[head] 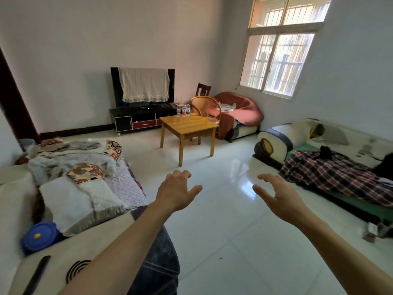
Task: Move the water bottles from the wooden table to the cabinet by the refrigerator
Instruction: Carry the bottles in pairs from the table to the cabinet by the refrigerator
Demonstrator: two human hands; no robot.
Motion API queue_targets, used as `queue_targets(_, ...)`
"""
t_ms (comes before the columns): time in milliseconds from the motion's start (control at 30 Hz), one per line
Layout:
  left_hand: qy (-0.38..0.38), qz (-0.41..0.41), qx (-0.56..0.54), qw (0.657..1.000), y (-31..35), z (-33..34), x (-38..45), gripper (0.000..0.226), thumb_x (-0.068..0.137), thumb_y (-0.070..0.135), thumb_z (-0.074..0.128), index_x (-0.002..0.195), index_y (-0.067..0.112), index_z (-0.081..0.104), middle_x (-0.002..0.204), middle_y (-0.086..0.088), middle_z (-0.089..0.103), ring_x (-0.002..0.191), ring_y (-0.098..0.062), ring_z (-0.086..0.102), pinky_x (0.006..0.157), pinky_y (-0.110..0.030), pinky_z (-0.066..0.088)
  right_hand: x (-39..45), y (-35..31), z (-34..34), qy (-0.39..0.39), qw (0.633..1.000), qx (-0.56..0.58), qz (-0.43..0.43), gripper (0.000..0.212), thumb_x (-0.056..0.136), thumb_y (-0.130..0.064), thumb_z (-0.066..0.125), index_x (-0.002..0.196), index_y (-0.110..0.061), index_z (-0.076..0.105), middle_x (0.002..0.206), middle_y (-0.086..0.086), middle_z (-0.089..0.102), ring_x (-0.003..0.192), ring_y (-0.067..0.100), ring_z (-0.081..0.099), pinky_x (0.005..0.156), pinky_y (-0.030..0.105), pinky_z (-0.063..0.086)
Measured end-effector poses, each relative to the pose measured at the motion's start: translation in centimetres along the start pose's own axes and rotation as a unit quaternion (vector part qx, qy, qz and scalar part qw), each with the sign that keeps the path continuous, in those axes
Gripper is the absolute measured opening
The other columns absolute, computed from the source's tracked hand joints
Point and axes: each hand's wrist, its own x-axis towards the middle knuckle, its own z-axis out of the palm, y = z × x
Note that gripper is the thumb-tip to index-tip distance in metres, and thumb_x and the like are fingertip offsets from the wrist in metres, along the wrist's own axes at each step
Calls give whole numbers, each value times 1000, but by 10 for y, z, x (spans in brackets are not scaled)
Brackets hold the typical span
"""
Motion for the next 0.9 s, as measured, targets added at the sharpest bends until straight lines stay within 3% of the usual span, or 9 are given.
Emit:
queue_targets(100,-10,18,2,1000,26,13,7,63,88,62,54,138,24,47,144,-1,48,127,-21,48,102,-39,47,-9,22,-16,26,1000,-1,10,53,91,-54,52,135,-25,50,139,3,51,124,19,49,102,38,44)
queue_targets(533,-49,43,33,997,169,79,24,72,86,74,42,136,23,48,141,0,50,129,-20,46,99,-40,46,-28,167,-85,39,998,11,55,56,90,-57,53,136,-25,49,137,2,51,125,18,46,100,34,40)
queue_targets(700,-65,28,53,996,180,97,37,73,85,75,41,137,24,47,141,1,50,128,-19,46,99,-39,46,-13,191,-87,35,997,31,53,54,90,-56,52,136,-26,49,138,2,50,126,17,45,99,30,38)
queue_targets(900,-61,32,55,996,175,108,94,74,84,76,42,136,24,48,141,1,51,128,-19,46,98,-39,47,41,197,-75,32,998,36,49,55,91,-56,51,138,-26,47,141,2,48,130,18,43,104,36,39)
